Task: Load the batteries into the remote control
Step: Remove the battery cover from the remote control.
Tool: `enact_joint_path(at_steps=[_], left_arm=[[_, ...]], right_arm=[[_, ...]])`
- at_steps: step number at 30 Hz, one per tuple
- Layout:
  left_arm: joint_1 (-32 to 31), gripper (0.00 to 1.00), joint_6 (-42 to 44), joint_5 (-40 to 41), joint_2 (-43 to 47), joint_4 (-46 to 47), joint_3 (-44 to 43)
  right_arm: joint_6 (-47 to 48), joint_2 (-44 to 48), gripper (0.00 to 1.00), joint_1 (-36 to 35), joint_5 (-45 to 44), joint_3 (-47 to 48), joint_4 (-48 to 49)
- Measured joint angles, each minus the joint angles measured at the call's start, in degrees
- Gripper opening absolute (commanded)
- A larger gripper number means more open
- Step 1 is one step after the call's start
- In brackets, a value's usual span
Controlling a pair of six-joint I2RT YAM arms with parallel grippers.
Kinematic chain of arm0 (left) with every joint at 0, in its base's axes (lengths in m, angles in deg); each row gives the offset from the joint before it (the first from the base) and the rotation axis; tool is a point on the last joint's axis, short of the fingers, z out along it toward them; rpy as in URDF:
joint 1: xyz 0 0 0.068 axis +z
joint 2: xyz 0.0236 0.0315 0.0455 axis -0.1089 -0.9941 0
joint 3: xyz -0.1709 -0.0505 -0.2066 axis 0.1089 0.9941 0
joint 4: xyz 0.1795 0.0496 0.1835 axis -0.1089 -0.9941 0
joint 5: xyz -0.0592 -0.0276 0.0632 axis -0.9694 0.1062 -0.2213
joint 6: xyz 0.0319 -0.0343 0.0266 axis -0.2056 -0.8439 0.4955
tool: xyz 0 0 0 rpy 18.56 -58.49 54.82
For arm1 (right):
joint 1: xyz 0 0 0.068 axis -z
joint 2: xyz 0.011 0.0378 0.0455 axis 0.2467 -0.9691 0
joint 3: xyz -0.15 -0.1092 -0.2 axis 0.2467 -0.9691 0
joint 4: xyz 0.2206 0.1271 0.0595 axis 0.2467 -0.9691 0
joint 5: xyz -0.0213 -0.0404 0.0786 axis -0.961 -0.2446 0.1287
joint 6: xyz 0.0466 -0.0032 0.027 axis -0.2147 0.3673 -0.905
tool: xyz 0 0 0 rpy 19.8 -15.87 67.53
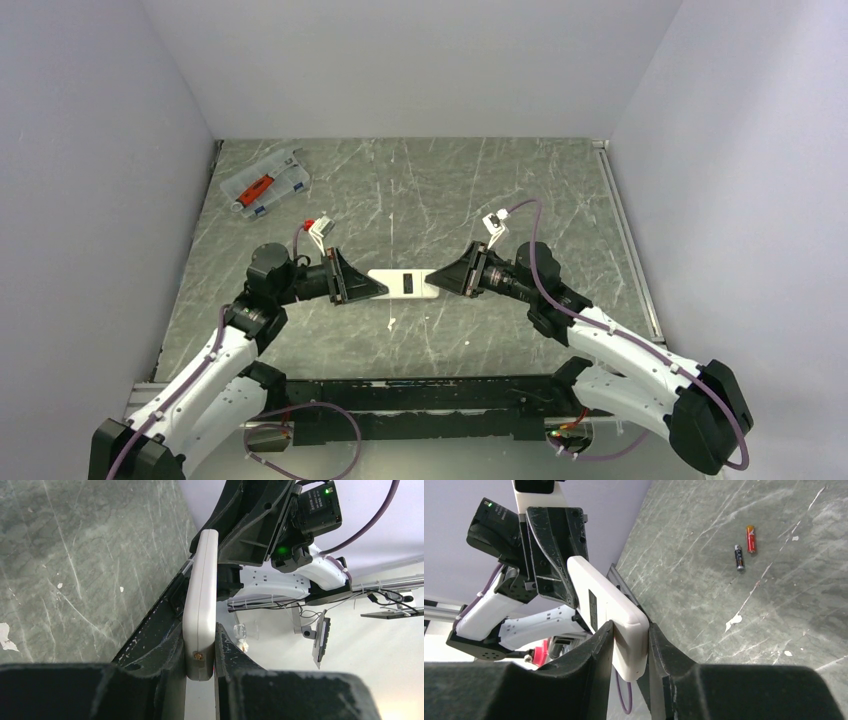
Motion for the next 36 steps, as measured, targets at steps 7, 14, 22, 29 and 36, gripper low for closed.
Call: enact_joint_path(at_steps=[7,14,22,29,36], left_arm=[[0.07,0.0,0.0,0.02,0.04,-0.31,0.0],[0.04,0.0,0.0,-0.02,0.04,-0.31,-0.02],[0.02,0.0,0.02,-0.07,0.07,-0.39,-0.11],[-0.07,0.0,0.5,-0.04,0.17,-1.05,-0.87],[-0.26,0.0,0.63,-0.11,0.15,-1.16,-1.09]], right_arm=[[-0.22,0.0,0.0,0.02,0.0,0.0,0.02],[0.15,0.59,0.08,-0.07,-0.22,0.0,-0.61],[0.2,0.9,0.15,-0.15,-0.42,0.0,-0.9],[0.37,2.03,0.16,-0.22,-0.59,-0.02,-1.42],[0.42,3.02,0.21,-0.5,-1.22,-0.02,-2.47]])
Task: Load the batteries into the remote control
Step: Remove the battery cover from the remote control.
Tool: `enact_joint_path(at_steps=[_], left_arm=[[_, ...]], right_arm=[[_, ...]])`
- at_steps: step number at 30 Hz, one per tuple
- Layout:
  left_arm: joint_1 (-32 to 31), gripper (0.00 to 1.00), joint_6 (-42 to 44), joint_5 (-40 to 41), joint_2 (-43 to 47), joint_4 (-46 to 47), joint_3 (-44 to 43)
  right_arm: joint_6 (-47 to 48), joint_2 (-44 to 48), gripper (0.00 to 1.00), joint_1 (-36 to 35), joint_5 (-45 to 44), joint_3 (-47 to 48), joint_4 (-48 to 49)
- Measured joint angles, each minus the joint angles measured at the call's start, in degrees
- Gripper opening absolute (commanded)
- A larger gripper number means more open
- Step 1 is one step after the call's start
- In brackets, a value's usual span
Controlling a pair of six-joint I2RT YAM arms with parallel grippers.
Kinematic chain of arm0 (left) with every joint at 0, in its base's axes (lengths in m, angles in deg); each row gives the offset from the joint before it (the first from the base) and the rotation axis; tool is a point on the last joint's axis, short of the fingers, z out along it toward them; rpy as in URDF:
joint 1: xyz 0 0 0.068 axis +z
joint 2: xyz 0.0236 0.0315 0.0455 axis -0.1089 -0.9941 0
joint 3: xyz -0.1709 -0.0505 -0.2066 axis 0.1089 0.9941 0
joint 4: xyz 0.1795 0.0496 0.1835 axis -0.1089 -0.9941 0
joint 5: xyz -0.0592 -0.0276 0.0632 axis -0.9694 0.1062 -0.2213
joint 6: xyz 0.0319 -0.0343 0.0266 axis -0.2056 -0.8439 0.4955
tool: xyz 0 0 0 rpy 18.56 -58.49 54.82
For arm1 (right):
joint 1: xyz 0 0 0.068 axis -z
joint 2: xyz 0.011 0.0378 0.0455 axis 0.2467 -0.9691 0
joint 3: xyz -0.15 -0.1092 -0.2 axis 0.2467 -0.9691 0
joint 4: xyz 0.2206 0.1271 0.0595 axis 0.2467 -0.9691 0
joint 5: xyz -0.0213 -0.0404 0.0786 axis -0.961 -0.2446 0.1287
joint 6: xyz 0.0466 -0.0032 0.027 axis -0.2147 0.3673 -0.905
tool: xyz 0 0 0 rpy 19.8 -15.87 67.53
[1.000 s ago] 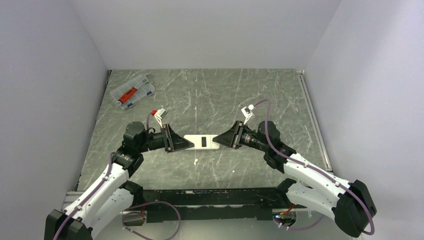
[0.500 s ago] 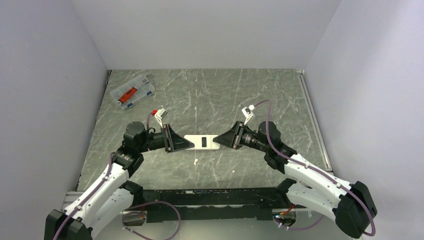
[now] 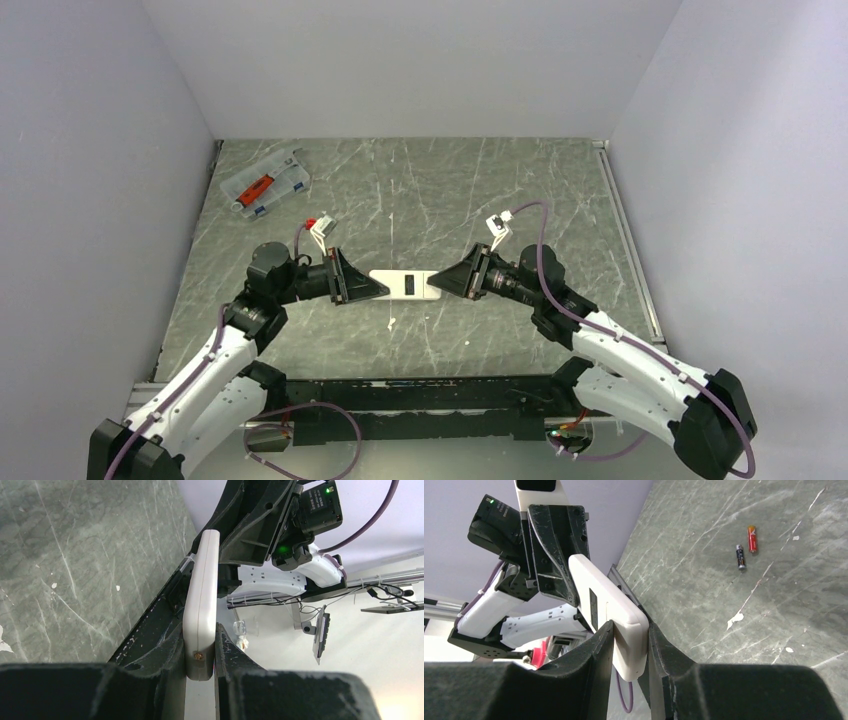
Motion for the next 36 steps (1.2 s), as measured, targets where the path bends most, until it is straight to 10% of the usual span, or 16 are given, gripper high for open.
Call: enact_joint_path(at_steps=[18,36], left_arm=[[-0.11,0.0,0.31,0.17,-0.13,-0.46,0.0],[-0.09,0.0,1.31,0.09,-0.87,-1.29,-0.52]], right_arm=[[0.35,0.52,0.37,-0.09,-0.31,-0.22,-1.05],[1.29,1.01,0.08,0.02,-0.87,-0.22,-2.62]])
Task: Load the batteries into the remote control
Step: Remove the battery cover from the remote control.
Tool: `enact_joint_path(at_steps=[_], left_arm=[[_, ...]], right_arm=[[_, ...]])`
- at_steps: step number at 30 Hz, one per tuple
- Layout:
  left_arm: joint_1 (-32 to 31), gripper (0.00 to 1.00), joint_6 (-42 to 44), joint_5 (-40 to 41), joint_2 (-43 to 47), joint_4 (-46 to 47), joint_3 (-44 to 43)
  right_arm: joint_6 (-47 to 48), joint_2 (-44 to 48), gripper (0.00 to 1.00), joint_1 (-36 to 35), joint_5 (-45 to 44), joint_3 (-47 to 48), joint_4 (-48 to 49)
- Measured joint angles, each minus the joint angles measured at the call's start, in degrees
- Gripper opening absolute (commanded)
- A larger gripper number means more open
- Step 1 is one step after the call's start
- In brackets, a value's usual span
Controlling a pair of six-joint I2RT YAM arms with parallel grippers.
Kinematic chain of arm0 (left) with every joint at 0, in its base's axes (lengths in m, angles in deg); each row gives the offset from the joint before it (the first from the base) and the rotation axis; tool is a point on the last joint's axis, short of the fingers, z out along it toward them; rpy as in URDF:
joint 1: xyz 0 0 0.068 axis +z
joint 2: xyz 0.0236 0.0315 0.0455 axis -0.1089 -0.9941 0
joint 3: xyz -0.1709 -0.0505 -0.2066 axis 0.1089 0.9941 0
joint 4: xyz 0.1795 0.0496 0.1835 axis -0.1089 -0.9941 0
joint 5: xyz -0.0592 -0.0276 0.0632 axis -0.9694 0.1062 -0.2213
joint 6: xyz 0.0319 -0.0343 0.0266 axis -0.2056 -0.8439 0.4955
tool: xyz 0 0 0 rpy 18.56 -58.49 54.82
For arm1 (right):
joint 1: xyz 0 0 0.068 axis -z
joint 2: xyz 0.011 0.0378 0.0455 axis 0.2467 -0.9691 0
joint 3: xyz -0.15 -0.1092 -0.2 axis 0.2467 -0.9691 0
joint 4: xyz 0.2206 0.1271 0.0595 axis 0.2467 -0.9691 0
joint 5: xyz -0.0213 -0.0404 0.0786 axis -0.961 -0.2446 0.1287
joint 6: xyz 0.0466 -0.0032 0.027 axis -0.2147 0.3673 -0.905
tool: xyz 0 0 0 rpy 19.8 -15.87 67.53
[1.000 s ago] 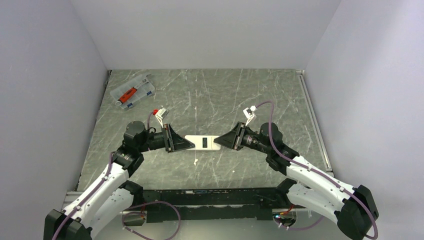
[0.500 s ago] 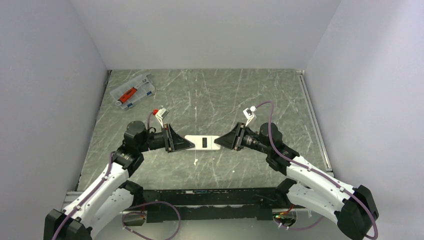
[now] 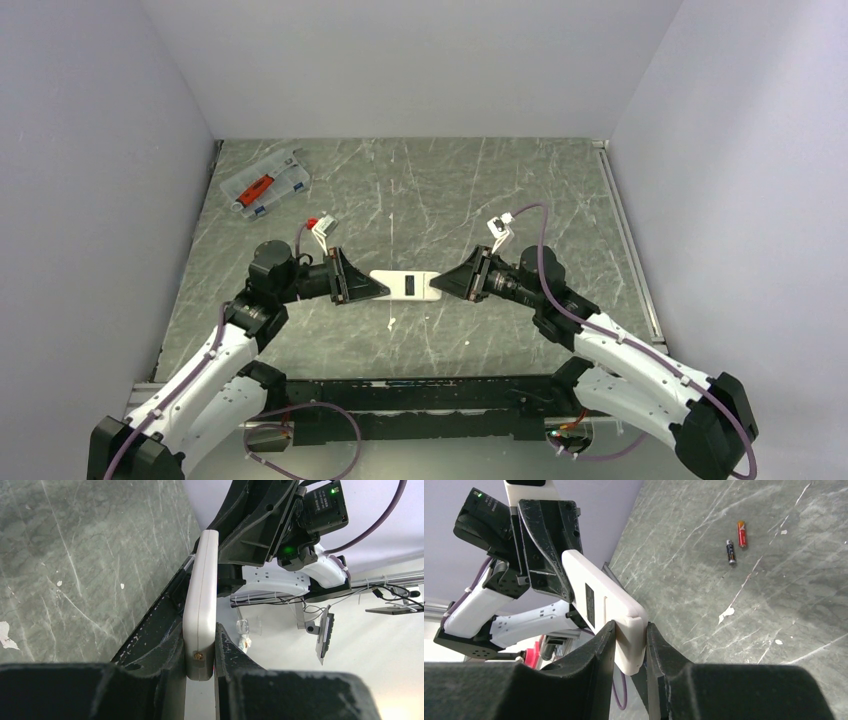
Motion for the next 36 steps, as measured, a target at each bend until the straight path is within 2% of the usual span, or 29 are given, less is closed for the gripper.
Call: enact_joint_path(at_steps=[17,36], left_arm=[[-0.35,0.0,0.35,-0.87,0.09,-0.92,-0.57],[-0.09,0.0,2.43,1.86,-0.31,-4.9,-0.96]], right_arm=[[0.68,3.26,0.0,-0.44,-1.07,-0.42,-2.67],[2.62,6.69,0.0,-0.33,-3.06,-0.98,-5.75]])
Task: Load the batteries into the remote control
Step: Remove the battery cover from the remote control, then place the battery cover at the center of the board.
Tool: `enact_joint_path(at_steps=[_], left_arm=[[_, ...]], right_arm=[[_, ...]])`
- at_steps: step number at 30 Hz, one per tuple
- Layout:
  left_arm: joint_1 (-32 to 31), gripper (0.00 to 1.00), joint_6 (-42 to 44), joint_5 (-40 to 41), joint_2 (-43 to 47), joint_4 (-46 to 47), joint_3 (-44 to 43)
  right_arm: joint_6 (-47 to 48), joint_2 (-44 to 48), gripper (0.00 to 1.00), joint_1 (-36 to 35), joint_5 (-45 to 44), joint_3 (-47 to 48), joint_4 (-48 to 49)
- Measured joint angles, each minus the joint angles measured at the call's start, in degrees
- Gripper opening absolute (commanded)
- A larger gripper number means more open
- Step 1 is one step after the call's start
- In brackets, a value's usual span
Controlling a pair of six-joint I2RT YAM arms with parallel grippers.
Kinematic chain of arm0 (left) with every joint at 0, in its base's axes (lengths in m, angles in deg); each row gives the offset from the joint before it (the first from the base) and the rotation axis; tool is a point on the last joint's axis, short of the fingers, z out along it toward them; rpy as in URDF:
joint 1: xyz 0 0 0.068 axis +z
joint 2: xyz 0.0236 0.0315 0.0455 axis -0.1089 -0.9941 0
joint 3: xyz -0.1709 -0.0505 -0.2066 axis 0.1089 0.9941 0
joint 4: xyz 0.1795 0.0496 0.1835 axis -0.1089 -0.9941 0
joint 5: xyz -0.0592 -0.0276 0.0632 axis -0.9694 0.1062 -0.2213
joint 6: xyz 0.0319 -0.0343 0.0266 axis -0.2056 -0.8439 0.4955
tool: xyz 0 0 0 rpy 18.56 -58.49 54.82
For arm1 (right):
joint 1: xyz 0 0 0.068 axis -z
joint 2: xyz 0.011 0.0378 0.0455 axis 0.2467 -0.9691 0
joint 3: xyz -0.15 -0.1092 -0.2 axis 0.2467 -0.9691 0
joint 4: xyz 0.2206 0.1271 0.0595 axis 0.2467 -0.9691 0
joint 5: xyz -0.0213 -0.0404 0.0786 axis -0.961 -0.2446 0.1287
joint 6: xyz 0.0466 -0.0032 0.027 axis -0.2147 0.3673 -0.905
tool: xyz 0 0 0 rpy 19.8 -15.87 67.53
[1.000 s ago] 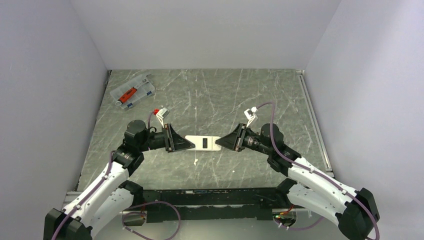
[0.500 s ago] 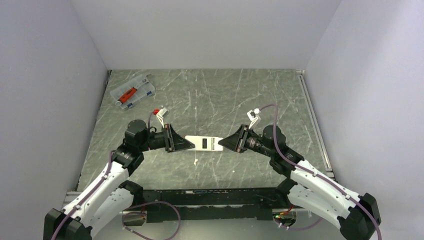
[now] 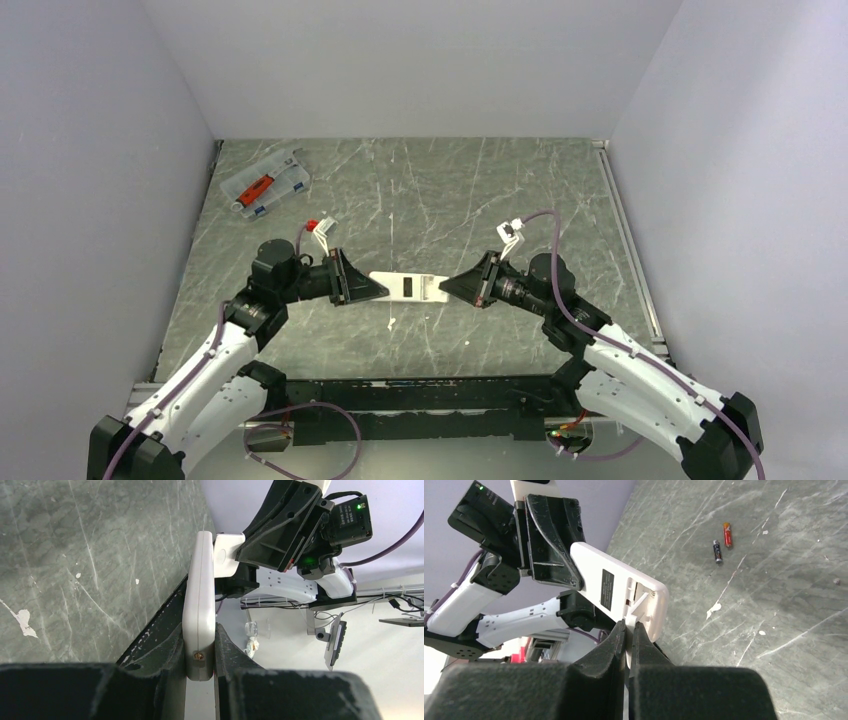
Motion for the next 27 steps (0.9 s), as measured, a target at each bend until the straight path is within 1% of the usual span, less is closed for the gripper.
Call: enact_joint_path(at_steps=[6,14,20,27], left_arm=[[0.0,0.0,1.51,1.29,0.13,-2.19,-0.28],[0.11,0.0,4.17,2.73,0.59,-5.51,-2.32],[0.11,0.0,5.27,2.97,0.76,-7.61,-2.34],[0.11,0.0,5.66,2.97,0.76,-7.61,-2.34]], right_arm=[[1.4,0.33,0.0,-0.04,-0.96,0.02,-3.28],[4.98,0.33,0.0,-0.04,-3.87,0.66,-13.18],[6.05,0.22,0.0,-0.04,-5.7,0.87,-17.79],[6.99,-2.97,0.0,-0.04,-8.41,0.85,-21.0]])
